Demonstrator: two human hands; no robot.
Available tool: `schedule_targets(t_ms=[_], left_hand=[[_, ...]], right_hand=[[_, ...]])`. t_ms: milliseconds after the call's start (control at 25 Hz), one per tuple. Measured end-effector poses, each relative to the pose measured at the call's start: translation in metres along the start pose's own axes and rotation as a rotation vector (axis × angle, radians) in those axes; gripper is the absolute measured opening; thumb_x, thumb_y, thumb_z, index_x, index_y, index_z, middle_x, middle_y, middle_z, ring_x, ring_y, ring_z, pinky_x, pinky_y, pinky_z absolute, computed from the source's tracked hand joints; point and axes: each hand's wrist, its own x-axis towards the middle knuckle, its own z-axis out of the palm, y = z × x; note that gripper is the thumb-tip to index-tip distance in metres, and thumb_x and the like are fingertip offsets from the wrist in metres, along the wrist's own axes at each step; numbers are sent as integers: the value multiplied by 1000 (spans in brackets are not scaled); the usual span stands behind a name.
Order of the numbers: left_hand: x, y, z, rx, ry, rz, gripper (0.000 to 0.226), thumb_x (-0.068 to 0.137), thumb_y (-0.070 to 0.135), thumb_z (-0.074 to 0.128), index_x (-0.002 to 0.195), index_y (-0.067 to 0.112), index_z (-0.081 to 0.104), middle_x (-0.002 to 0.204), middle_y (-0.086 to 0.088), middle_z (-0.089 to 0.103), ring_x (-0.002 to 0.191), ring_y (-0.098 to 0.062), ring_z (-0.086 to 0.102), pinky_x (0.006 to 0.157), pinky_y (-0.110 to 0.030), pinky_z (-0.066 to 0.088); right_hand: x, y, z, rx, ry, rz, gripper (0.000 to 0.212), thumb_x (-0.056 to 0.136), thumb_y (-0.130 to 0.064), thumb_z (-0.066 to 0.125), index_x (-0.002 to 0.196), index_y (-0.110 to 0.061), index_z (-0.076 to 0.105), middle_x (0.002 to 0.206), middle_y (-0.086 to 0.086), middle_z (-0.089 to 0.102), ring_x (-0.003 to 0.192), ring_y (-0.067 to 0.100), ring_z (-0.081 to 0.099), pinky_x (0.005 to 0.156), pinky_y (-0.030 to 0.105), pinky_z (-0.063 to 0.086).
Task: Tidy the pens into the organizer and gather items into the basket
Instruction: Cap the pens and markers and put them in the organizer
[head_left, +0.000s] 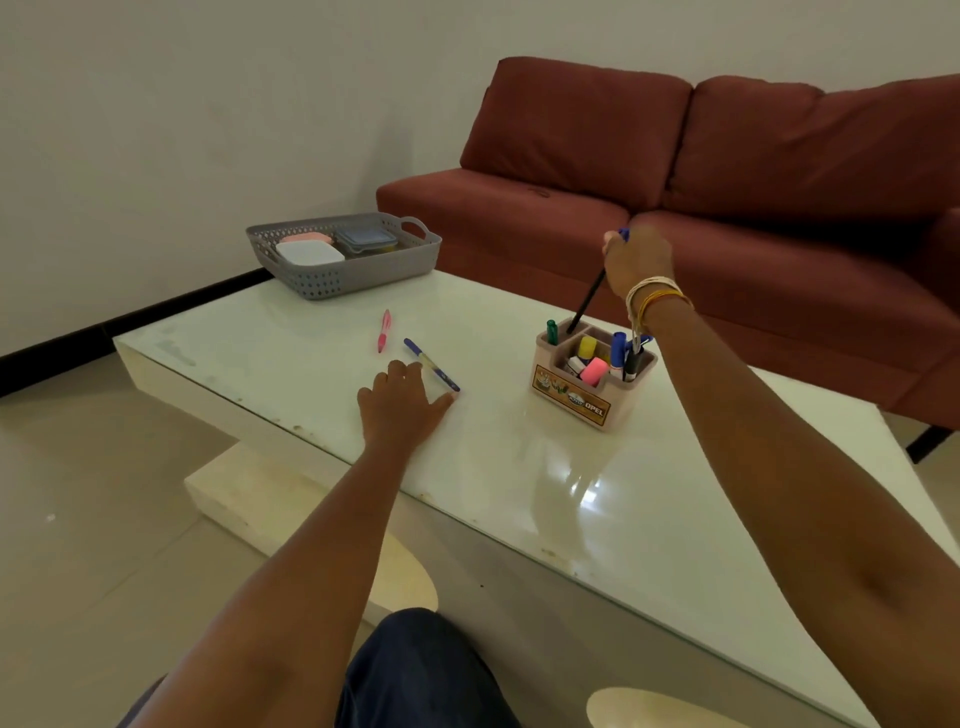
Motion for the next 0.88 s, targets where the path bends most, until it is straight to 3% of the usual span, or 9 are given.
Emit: schedule_targets(t_ms=[80, 160, 240, 360, 400, 520, 680, 760, 880], left_hand=[[2, -3, 2, 13, 13, 66, 59, 89, 61, 42, 141, 35, 35, 123, -5, 51, 108, -25, 54, 87, -40, 41], [2, -5, 3, 36, 6, 111, 48, 92, 57, 39, 139, 46, 37, 125, -4, 49, 109, -23, 54, 88, -40, 40], [2, -4, 2, 68, -12, 124, 40, 95, 54, 37, 134, 50, 42, 128, -1, 47, 112, -22, 53, 89, -41, 38], [2, -3, 2, 22, -1, 125, 32, 95, 52, 38, 122, 43, 54, 126, 1, 51, 111, -22, 54, 88, -40, 38], [2, -2, 1, -19, 16, 125, 30, 95, 52, 39, 114, 37, 57, 121, 1, 54, 107, -23, 56, 86, -40, 38], [0, -2, 1, -159, 101, 104, 22, 91, 39, 53, 93, 18, 61, 99, -2, 59, 89, -24, 60, 74, -34, 41], [-3, -7, 1, -346, 242, -121, 13, 87, 15, 56, 91, 10, 67, 89, -9, 67, 86, -27, 62, 72, -32, 47], [-4, -12, -3, -478, 281, -206, 15, 85, 14, 61, 95, 9, 71, 92, -7, 71, 87, -23, 65, 77, -26, 47], [-5, -17, -8, -655, 311, -298, 18, 78, 12, 68, 95, 7, 74, 90, -7, 73, 83, -19, 68, 77, -19, 47]], right_hand=[[4, 13, 16, -55, -182, 17, 32, 97, -25, 51, 108, 3, 61, 104, 25, 62, 94, 37, 59, 77, 37, 45], [4, 20, 27, -105, -391, 12, 24, 96, -24, 53, 96, -1, 59, 81, 16, 56, 69, 28, 51, 62, 31, 39], [-1, 17, 28, -169, -491, -36, 20, 96, -22, 53, 90, -4, 58, 73, 13, 54, 62, 25, 48, 60, 27, 40], [-11, 6, 29, 36, -327, -187, 35, 98, -16, 48, 132, -8, 51, 117, 16, 62, 109, 30, 59, 95, 34, 45], [-17, -1, 29, 160, -239, -232, 39, 97, -13, 46, 137, -11, 47, 113, 13, 62, 111, 28, 60, 97, 36, 45], [-39, -24, 41, 389, -93, -372, 32, 97, -10, 45, 127, -11, 54, 88, 2, 56, 93, 20, 62, 86, 32, 50], [-82, -42, 84, 440, -234, -452, 23, 97, -11, 46, 114, -9, 61, 92, 7, 63, 81, 16, 57, 77, 32, 47], [-103, -38, 116, 390, -349, -347, 23, 98, -13, 44, 114, -8, 60, 102, 10, 65, 86, 19, 56, 76, 28, 43], [-124, -32, 158, 308, -586, 67, 30, 99, -14, 40, 123, -1, 54, 123, 20, 60, 91, 26, 54, 73, 33, 51]])
